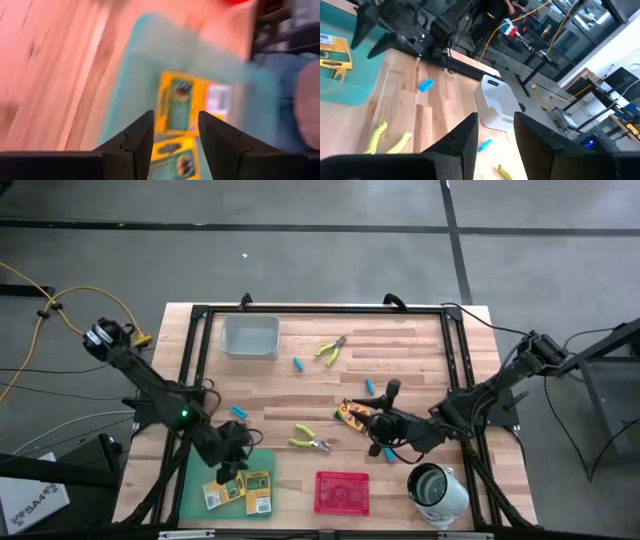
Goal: Pick & Place School Supplies
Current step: Put the yellow crayon box into the green bin
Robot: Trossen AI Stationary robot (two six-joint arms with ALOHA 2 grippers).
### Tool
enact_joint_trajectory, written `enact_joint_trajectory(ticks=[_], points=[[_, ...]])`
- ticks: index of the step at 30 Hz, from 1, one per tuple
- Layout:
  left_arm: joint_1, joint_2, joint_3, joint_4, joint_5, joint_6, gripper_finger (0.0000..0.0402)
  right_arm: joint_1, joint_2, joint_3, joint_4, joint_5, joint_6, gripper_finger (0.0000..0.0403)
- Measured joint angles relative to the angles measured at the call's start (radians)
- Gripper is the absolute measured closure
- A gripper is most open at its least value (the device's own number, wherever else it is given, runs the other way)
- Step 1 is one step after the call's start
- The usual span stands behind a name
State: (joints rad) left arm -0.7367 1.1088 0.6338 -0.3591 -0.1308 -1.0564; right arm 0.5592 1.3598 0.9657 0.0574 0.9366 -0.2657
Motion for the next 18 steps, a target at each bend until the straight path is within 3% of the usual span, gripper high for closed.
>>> enact_joint_trajectory(ticks=[3,11,18], points=[[0.046,-0.034,0.0,0.076,0.003,0.099,0.0254,-0.015,0.0,0.0,-0.004,-0.018,0.006,0.0285],[0.188,-0.076,0.0,0.116,-0.002,0.293,0.0254,-0.13,0.0,0.0,-0.092,-0.212,0.166,0.0285],[0.356,-0.079,0.0,0.118,-0.041,0.473,0.0254,-0.253,0.0,0.0,-0.174,-0.253,0.185,0.0285]])
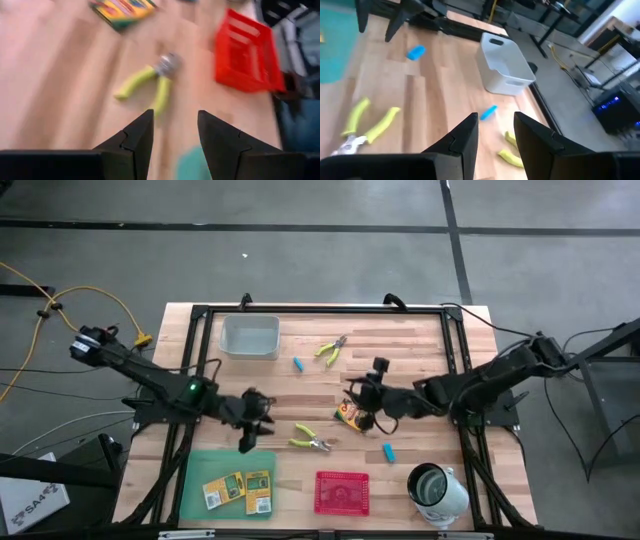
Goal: Pick & Place School Supplies
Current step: Put the yellow crayon box into the green bin
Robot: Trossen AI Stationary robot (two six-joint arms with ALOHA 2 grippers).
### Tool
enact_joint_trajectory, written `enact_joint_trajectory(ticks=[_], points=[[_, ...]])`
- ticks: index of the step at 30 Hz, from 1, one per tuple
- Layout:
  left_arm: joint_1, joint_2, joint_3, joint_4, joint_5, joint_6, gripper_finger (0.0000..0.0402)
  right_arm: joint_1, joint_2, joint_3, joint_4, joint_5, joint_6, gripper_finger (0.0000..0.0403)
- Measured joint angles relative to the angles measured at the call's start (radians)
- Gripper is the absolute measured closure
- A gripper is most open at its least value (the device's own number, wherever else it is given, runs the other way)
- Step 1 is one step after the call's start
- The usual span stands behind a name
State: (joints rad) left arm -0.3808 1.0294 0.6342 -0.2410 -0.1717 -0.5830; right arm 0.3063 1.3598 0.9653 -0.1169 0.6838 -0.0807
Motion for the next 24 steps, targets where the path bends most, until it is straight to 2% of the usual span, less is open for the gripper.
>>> enact_joint_trajectory(ticks=[8,12,15,24], points=[[0.137,0.0,0.0,0.004,-0.106,0.175,0.0254,-0.106,0.0,0.0,-0.026,-0.151,-0.002,0.0285],[0.188,0.0,0.0,0.004,-0.112,0.243,0.0254,-0.141,0.006,0.0,-0.072,-0.195,0.008,0.0285],[0.219,0.0,0.0,0.003,-0.07,0.278,0.0254,-0.16,0.007,0.0,-0.151,-0.197,0.028,0.0285],[0.243,0.001,0.0,0.002,0.02,0.333,0.0254,-0.176,0.007,0.0,-0.378,-0.217,0.236,0.0285]])
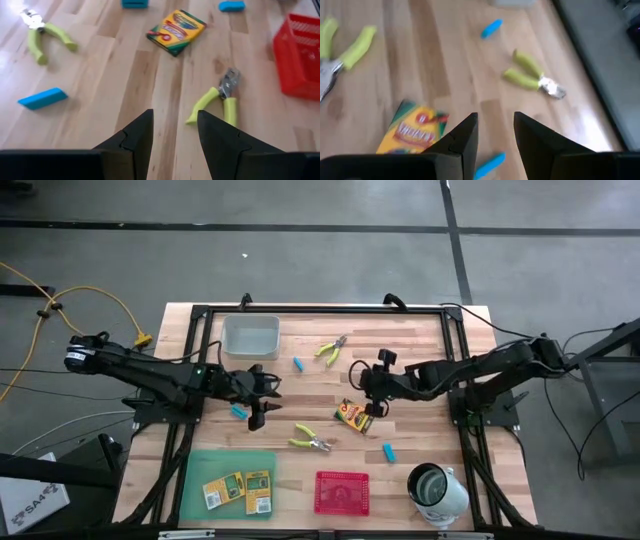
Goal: Pick & Place School Supplies
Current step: Put the yellow crayon box into the green bin
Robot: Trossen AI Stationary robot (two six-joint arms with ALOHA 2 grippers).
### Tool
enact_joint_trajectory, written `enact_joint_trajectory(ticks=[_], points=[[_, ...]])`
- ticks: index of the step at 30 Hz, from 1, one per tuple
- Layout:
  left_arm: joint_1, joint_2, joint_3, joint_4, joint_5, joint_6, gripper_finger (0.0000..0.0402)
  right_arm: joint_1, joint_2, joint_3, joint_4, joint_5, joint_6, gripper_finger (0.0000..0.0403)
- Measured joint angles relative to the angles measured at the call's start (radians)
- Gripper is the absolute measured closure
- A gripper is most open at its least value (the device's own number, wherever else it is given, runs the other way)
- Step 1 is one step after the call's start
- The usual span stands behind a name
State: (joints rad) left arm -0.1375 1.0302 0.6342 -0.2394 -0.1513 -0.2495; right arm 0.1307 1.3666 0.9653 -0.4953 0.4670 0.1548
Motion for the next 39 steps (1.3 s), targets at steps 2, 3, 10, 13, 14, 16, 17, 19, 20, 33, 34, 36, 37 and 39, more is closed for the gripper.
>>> enact_joint_trajectory(ticks=[2,3,10,13,14,16,17,19,20,33,34,36,37,39], points=[[0.0,0.001,0.0,0.0,0.008,0.026,0.0254,0.002,0.0,0.0,-0.038,-0.04,0.036,0.0285],[0.005,0.008,0.0,0.002,0.008,0.038,0.0254,0.002,0.0,0.0,-0.053,-0.06,0.059,0.0285],[0.078,0.118,0.0,0.056,0.086,0.086,0.0254,0.002,0.0,0.0,-0.116,-0.112,0.21,0.0285],[0.102,0.171,0.0,0.146,0.15,0.144,0.0254,0.003,0.0,-0.022,-0.111,-0.134,0.28,0.0285],[0.111,0.188,0.0,0.184,0.176,0.166,0.0254,0.004,0.0,-0.038,-0.104,-0.146,0.307,0.0285],[0.127,0.212,0.0,0.246,0.231,0.197,0.0254,0.01,0.001,-0.072,-0.097,-0.156,0.361,0.0285],[0.136,0.222,0.0,0.273,0.259,0.208,0.0254,0.015,0.002,-0.087,-0.097,-0.156,0.388,0.0285],[0.154,0.243,0.001,0.324,0.308,0.226,0.0254,0.021,0.002,-0.109,-0.082,-0.155,0.425,0.0285],[0.164,0.251,0.001,0.333,0.325,0.23,0.0254,0.025,0.002,-0.119,-0.07,-0.155,0.438,0.0285],[0.187,0.464,0.001,0.633,0.36,0.254,0.0254,0.053,0.002,-0.133,-0.008,-0.152,0.469,0.0285],[0.187,0.473,0.001,0.647,0.36,0.253,0.0254,0.053,0.002,-0.133,-0.008,-0.154,0.471,0.0285],[0.187,0.486,0.0,0.676,0.36,0.253,0.0254,0.053,0.002,-0.133,-0.009,-0.154,0.473,0.0285],[0.187,0.491,0.0,0.689,0.36,0.253,0.0254,0.053,0.002,-0.133,-0.011,-0.155,0.473,0.0285],[0.187,0.491,0.0,0.693,0.36,0.253,0.0254,0.053,0.002,-0.133,-0.013,-0.155,0.473,0.0285]])
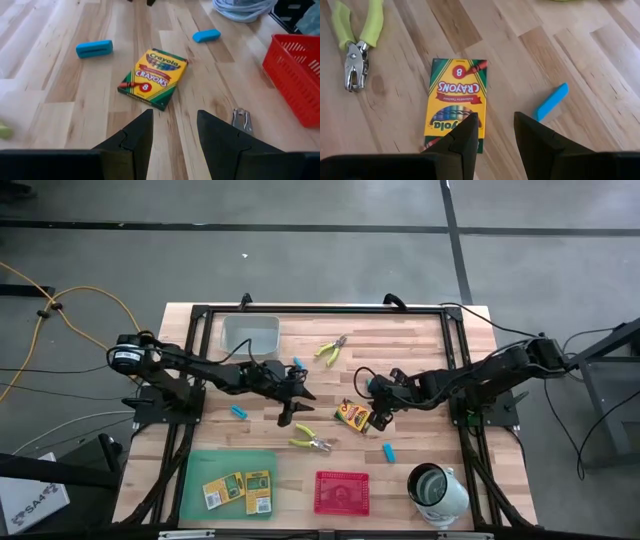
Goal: Pick & Place School Supplies
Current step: Put the yellow crayon box into the green bin
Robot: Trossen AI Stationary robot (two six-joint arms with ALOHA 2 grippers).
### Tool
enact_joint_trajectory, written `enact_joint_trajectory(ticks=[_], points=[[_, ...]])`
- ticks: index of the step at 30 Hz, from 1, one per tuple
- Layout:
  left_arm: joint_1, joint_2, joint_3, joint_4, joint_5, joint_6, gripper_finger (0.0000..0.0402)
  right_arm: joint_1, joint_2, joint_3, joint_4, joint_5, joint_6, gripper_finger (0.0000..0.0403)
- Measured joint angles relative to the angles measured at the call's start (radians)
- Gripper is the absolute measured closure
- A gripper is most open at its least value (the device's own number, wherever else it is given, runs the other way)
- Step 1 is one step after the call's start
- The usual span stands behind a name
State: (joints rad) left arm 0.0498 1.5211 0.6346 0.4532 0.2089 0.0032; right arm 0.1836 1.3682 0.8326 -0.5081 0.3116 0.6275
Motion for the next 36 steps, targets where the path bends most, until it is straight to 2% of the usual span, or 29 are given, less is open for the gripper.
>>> enact_joint_trajectory(ticks=[36], points=[[0.007,0.0,0.0,-0.007,0.0,-0.03,0.0254,0.0,0.0,0.0,0.004,0.007,0.023,0.0285]])
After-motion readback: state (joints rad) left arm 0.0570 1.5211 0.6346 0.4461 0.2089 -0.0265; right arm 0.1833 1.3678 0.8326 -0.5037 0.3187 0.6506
